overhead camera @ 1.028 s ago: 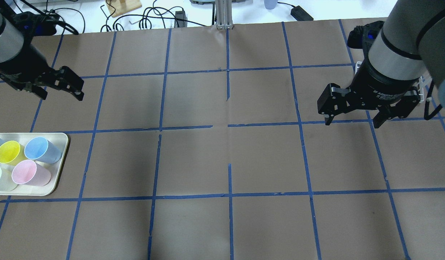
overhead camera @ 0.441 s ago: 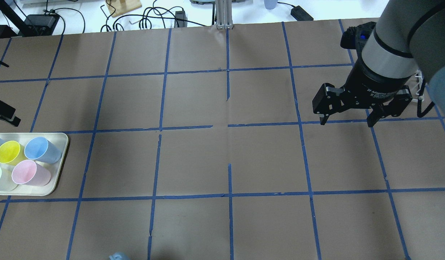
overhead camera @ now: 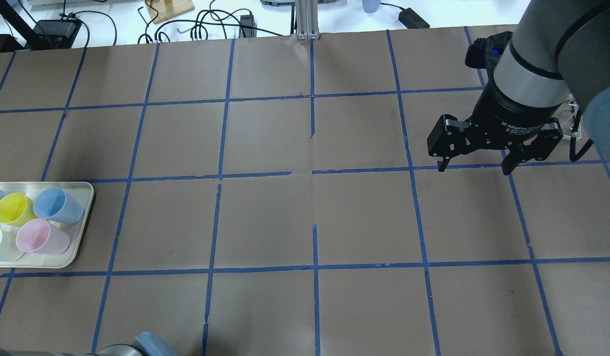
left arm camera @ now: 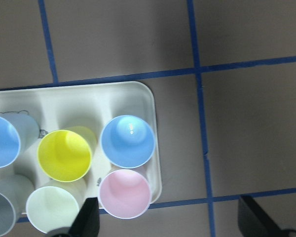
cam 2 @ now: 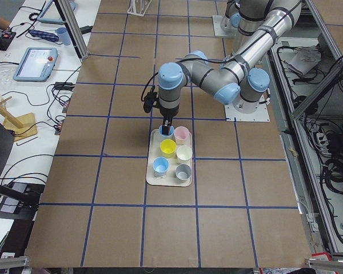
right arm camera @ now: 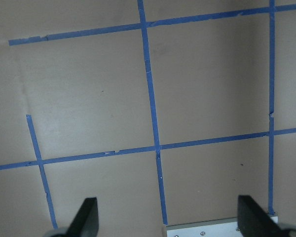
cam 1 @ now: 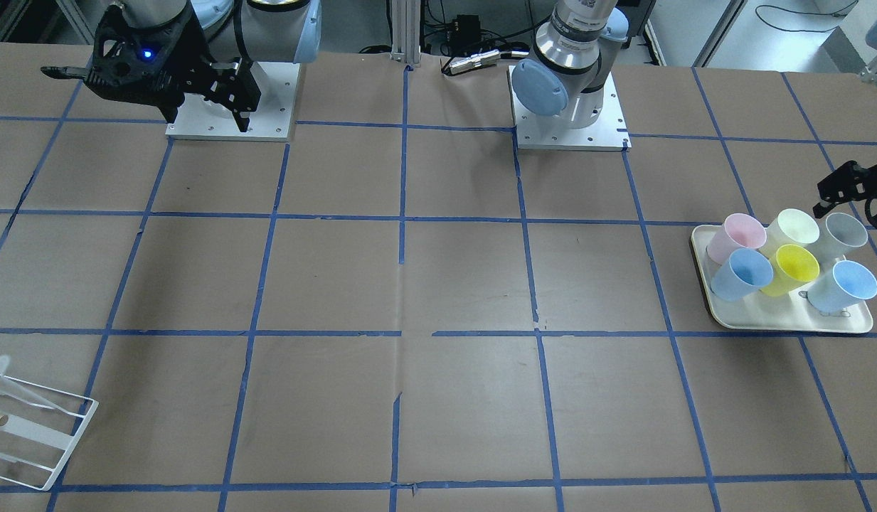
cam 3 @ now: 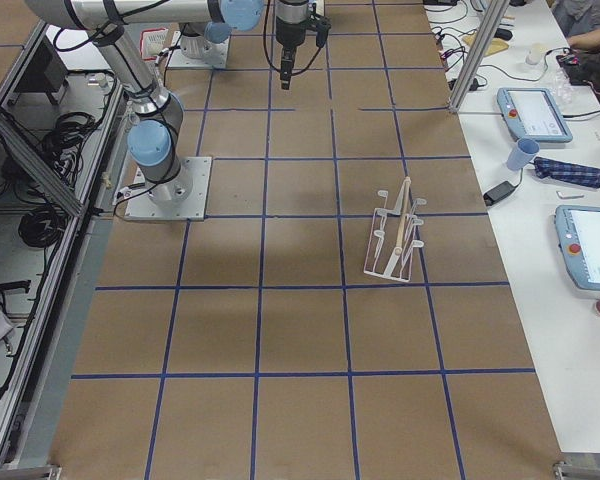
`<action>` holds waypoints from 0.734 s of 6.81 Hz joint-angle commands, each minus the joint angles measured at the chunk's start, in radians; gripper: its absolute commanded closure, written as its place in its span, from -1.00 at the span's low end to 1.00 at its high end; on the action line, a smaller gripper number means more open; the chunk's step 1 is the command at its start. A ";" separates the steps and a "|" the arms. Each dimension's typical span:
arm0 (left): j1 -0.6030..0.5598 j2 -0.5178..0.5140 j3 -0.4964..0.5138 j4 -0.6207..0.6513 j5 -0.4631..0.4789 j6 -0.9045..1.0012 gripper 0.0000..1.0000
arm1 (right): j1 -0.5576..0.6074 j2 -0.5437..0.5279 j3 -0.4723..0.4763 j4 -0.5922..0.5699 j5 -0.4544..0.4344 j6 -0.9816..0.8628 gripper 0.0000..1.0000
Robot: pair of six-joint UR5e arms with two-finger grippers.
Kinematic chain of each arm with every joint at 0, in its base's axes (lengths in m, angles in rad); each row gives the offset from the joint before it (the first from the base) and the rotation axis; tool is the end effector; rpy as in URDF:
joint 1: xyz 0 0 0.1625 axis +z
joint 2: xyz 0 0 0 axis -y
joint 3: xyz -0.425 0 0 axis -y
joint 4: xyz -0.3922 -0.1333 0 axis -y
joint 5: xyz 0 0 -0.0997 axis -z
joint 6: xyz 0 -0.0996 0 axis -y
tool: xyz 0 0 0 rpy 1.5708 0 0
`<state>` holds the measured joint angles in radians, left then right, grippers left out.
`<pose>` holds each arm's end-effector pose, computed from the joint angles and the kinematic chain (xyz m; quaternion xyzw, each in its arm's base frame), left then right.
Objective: Transfer IKEA cup to right arm and place on rack
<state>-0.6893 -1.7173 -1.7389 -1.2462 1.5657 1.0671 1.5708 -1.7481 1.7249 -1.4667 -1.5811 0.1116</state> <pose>0.3283 -0.4440 0.3630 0.0927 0.9957 -0.0049 0.0027 0.1323 -0.4085 0.4826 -0.0555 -0.9976 -0.0401 0.0074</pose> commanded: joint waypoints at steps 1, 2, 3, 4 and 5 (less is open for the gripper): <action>0.118 -0.124 -0.001 0.106 -0.016 0.070 -1.00 | 0.000 0.001 0.013 0.006 0.000 0.000 -1.00; 0.166 -0.169 0.021 0.117 -0.016 0.076 -1.00 | -0.001 -0.002 0.016 0.015 -0.003 -0.003 -1.00; 0.200 -0.207 0.025 0.146 -0.016 0.091 -1.00 | -0.003 -0.002 0.019 0.029 -0.003 -0.003 -1.00; 0.205 -0.234 0.027 0.180 -0.016 0.094 -1.00 | -0.003 -0.005 0.021 0.031 -0.002 -0.003 -1.00; 0.205 -0.251 0.028 0.209 -0.016 0.103 -1.00 | -0.002 -0.007 0.019 0.035 -0.002 -0.003 -1.00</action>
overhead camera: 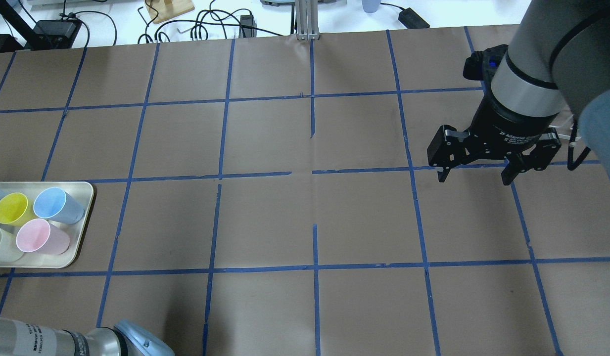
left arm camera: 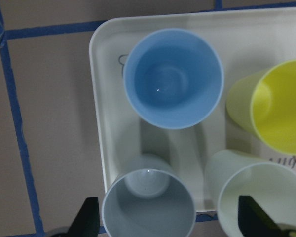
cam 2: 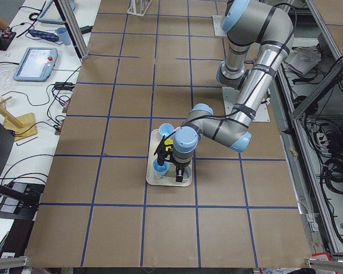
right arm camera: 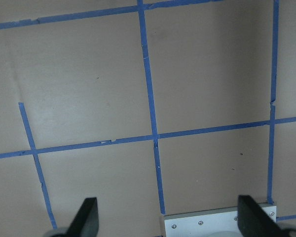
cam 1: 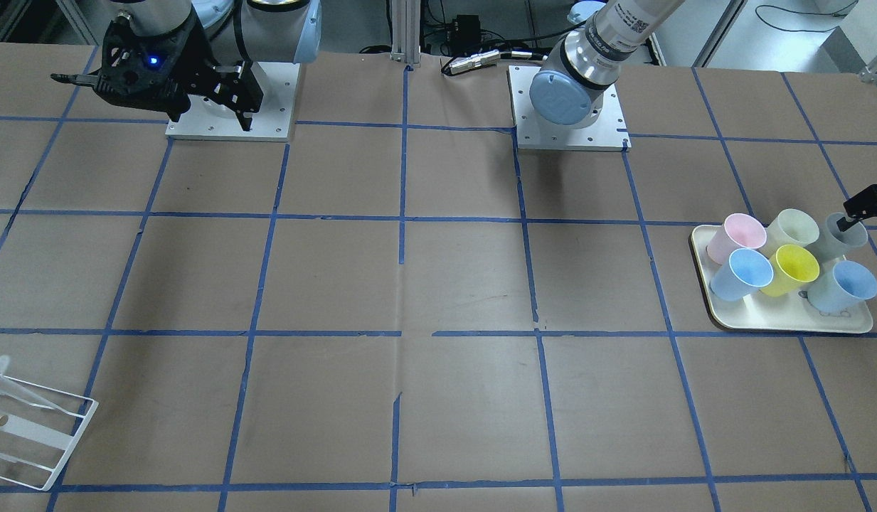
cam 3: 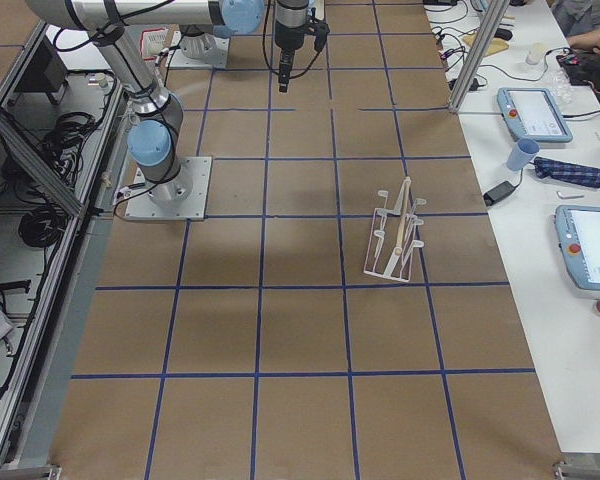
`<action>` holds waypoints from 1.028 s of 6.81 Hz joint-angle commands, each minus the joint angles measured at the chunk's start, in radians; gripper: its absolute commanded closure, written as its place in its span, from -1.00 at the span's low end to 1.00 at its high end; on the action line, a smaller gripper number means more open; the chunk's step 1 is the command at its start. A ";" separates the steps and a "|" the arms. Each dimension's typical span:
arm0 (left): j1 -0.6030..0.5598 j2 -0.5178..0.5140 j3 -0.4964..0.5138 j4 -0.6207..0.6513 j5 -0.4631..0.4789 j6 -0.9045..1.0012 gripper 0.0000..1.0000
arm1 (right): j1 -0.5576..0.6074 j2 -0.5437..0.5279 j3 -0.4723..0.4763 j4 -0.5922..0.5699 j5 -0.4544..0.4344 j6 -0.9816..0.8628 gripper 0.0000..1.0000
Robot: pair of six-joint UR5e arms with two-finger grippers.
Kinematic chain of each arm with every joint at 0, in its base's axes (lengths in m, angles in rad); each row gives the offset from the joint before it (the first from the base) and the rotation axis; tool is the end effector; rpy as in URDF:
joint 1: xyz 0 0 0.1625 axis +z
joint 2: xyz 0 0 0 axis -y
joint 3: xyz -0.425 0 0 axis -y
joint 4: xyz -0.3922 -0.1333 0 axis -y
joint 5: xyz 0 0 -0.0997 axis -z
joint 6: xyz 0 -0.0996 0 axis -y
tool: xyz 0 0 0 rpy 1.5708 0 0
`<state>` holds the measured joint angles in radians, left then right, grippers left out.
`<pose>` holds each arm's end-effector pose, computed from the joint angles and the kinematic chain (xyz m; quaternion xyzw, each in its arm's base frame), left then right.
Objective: Transfer IKEA cup to right arm and place on rack
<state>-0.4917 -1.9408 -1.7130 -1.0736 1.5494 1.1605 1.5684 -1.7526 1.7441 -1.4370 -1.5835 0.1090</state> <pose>0.4595 -0.3997 0.2655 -0.0406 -0.9991 0.0064 0.0114 0.1311 -0.4021 0.4726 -0.0552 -0.9965 -0.0622 0.0097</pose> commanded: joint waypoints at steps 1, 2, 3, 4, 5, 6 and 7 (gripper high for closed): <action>0.008 -0.041 0.009 0.046 0.000 0.013 -1.00 | -0.001 0.001 0.003 0.013 -0.001 0.000 -1.00; 0.009 -0.053 0.029 0.041 0.000 0.014 -1.00 | -0.001 0.001 0.006 0.018 -0.001 0.000 -1.00; 0.021 -0.069 0.032 0.040 0.001 0.024 -1.00 | -0.001 0.001 0.008 0.018 -0.001 0.000 -1.00; 0.030 -0.079 0.035 0.038 0.003 0.048 -0.71 | -0.001 0.002 0.008 0.010 0.003 0.000 -1.00; 0.030 -0.084 0.033 0.040 0.003 0.048 -0.28 | -0.001 0.002 0.008 0.007 0.003 -0.002 -1.00; 0.028 -0.086 0.030 0.040 0.006 0.047 0.55 | 0.001 0.002 0.006 0.006 0.010 0.000 -1.00; 0.028 -0.087 0.027 0.040 0.005 0.047 0.86 | 0.001 0.005 0.006 0.006 0.069 -0.002 -1.00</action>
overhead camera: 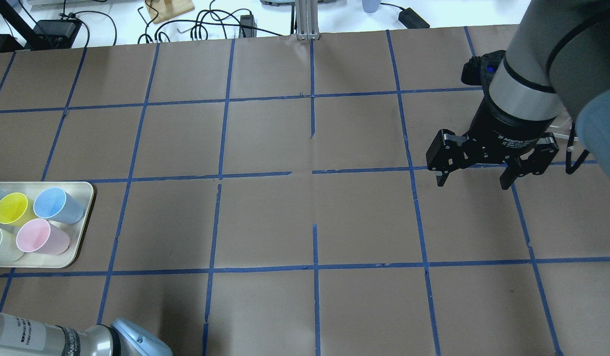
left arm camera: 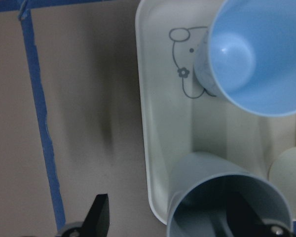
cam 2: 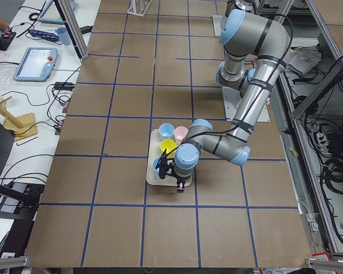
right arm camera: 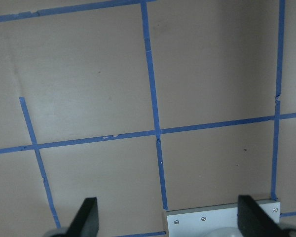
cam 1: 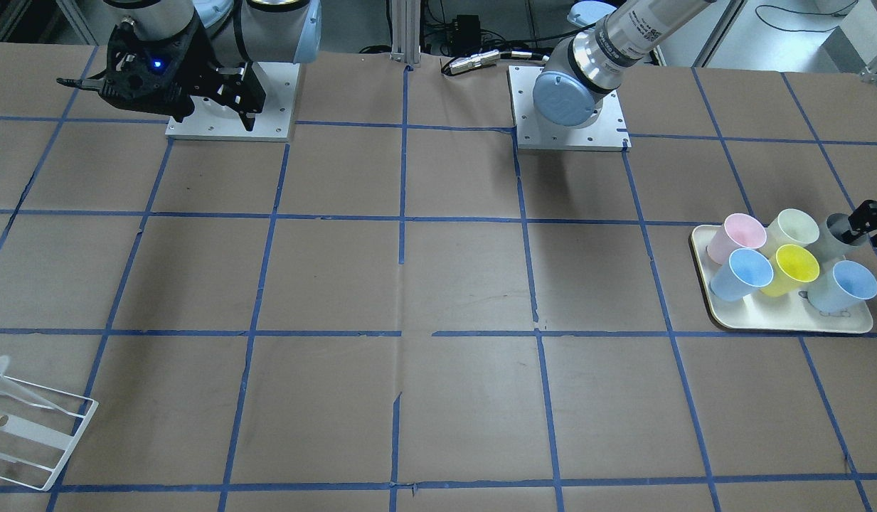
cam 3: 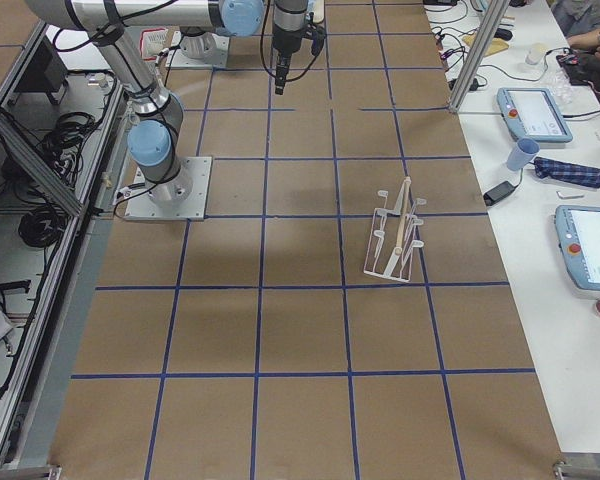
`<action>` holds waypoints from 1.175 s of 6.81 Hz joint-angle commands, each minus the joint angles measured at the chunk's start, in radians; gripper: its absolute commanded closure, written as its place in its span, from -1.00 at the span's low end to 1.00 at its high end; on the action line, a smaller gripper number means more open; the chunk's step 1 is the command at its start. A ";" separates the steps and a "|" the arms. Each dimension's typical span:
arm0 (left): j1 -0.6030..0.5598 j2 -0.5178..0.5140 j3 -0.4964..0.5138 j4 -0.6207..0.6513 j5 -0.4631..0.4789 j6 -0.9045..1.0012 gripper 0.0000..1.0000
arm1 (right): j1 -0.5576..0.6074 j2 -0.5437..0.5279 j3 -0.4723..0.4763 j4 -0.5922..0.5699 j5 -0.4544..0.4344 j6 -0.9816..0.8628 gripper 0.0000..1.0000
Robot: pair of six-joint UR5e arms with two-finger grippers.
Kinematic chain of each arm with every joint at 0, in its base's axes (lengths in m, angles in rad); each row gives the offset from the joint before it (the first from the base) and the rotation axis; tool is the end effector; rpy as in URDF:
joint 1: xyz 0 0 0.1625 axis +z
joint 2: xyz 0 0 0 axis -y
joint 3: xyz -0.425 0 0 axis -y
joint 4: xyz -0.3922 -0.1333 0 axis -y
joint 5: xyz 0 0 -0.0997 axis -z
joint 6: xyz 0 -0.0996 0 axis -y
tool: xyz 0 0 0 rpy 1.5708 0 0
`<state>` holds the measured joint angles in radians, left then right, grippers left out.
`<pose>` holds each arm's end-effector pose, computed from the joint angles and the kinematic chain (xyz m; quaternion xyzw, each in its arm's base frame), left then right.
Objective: Transfer IKEA cup to right arm and place on rack
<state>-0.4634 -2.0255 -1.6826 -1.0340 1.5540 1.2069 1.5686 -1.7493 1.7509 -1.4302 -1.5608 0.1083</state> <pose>0.4892 -0.3953 0.2313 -0.0496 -0.9986 0.0017 0.0170 0.1334 -0.4016 0.4674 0.0554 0.9959 0.0712 0.0012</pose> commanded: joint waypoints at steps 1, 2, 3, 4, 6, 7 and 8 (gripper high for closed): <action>0.000 -0.001 -0.006 0.002 -0.002 -0.001 1.00 | -0.001 0.002 -0.011 -0.010 0.053 0.004 -1.00; -0.003 -0.001 0.000 0.002 0.000 0.000 1.00 | -0.012 0.002 -0.013 -0.021 0.057 0.004 -1.00; -0.006 0.005 0.001 0.000 0.000 0.002 1.00 | -0.015 0.004 -0.013 -0.024 0.152 0.001 -1.00; -0.009 0.031 0.001 -0.015 0.001 0.002 1.00 | -0.022 0.011 -0.011 -0.086 0.308 -0.005 -1.00; -0.020 0.103 0.006 -0.096 0.001 0.003 1.00 | -0.041 0.031 0.001 -0.110 0.528 -0.030 -1.00; -0.037 0.163 0.009 -0.172 0.000 0.003 1.00 | -0.041 0.031 0.002 -0.104 0.653 -0.032 -1.00; -0.059 0.222 0.012 -0.229 -0.017 0.003 1.00 | -0.044 0.046 0.009 -0.101 0.794 -0.053 -1.00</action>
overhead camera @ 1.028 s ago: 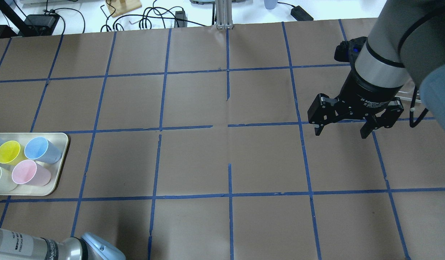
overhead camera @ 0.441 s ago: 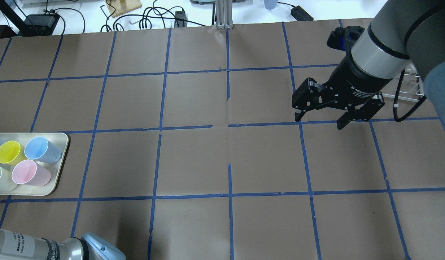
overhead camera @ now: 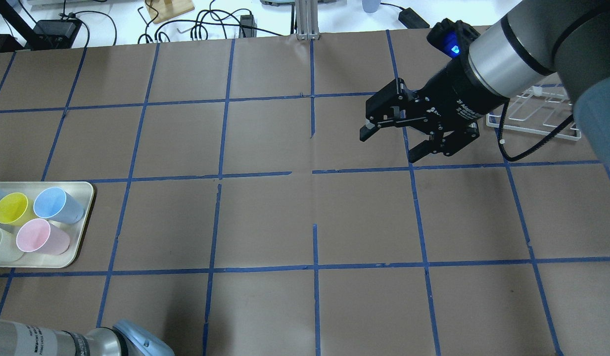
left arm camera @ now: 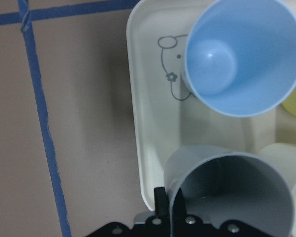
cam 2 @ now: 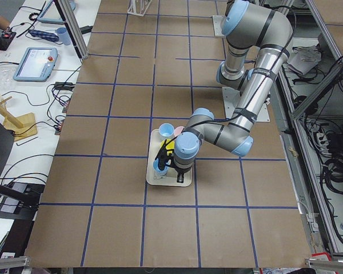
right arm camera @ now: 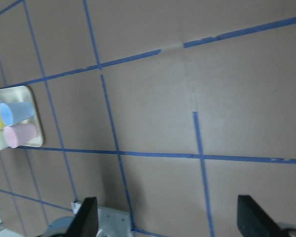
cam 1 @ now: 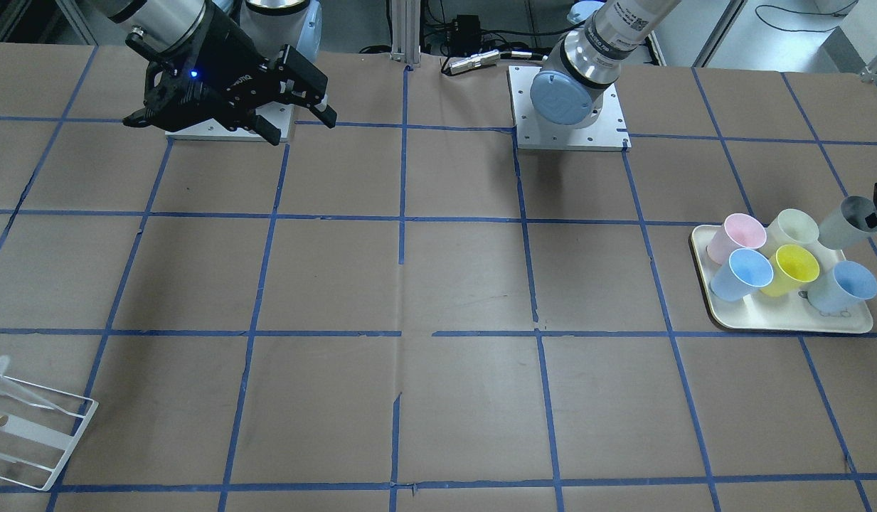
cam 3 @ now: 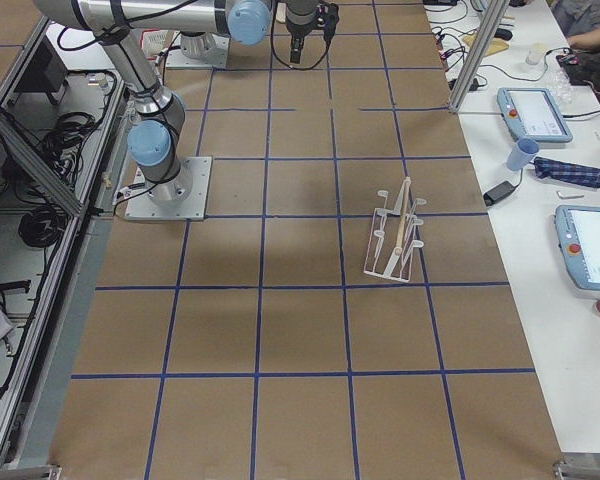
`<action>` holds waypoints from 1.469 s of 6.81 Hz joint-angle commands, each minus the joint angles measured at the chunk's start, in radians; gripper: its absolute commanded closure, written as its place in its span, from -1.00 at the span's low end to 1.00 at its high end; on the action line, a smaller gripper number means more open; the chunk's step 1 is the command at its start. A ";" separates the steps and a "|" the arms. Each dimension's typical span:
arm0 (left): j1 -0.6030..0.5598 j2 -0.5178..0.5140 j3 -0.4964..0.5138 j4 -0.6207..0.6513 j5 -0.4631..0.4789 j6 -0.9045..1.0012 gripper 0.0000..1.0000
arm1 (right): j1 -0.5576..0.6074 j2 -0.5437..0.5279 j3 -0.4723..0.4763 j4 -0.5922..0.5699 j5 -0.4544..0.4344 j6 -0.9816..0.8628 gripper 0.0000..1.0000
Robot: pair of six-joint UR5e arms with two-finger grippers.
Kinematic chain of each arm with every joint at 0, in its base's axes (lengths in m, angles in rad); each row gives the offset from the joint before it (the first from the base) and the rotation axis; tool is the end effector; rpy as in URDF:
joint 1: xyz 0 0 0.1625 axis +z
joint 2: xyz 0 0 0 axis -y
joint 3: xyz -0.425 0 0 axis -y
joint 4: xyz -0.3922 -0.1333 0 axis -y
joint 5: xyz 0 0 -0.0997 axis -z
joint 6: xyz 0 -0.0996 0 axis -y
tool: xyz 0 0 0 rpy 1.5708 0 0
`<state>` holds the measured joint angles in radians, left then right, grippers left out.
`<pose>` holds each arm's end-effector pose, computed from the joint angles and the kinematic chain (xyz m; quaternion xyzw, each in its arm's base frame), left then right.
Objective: Transfer IKEA cup to right arm and place on rack
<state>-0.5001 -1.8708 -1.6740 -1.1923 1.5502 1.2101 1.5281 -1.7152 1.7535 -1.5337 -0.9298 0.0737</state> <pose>0.4472 -0.3986 0.3126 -0.0695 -0.9975 0.0042 0.0155 0.1746 -0.4320 0.4809 0.0670 0.9461 0.0406 0.3142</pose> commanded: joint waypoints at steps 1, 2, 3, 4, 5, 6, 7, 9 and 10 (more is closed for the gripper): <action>-0.069 0.128 0.003 -0.093 -0.022 0.000 1.00 | -0.012 0.022 0.029 0.000 0.304 -0.049 -1.00; -0.096 0.195 0.003 -0.162 -0.048 -0.001 1.00 | -0.058 0.023 0.084 0.003 0.424 -0.113 -1.00; -0.115 0.250 0.002 -0.244 -0.114 -0.001 1.00 | -0.119 0.020 0.163 0.001 0.547 -0.183 -1.00; -0.148 0.292 -0.003 -0.364 -0.165 -0.023 1.00 | -0.131 0.019 0.228 -0.011 0.639 -0.234 -1.00; -0.203 0.324 -0.012 -0.486 -0.217 -0.061 1.00 | -0.135 0.022 0.260 -0.019 0.685 -0.276 -1.00; -0.262 0.346 -0.012 -0.579 -0.299 -0.084 1.00 | -0.135 0.022 0.292 -0.026 0.760 -0.281 -1.00; -0.337 0.351 -0.015 -0.625 -0.368 -0.136 1.00 | -0.134 0.022 0.310 -0.039 0.796 -0.282 -1.00; -0.478 0.340 -0.039 -0.720 -0.532 -0.225 1.00 | -0.123 0.022 0.311 -0.040 0.872 -0.279 -1.00; -0.521 0.329 -0.084 -0.725 -0.641 -0.263 1.00 | -0.114 0.035 0.311 -0.039 0.885 -0.278 -1.00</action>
<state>-0.9617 -1.5313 -1.7189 -1.8916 1.0239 0.9953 1.4055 -1.6898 2.0634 -1.5728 -0.0762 -0.2059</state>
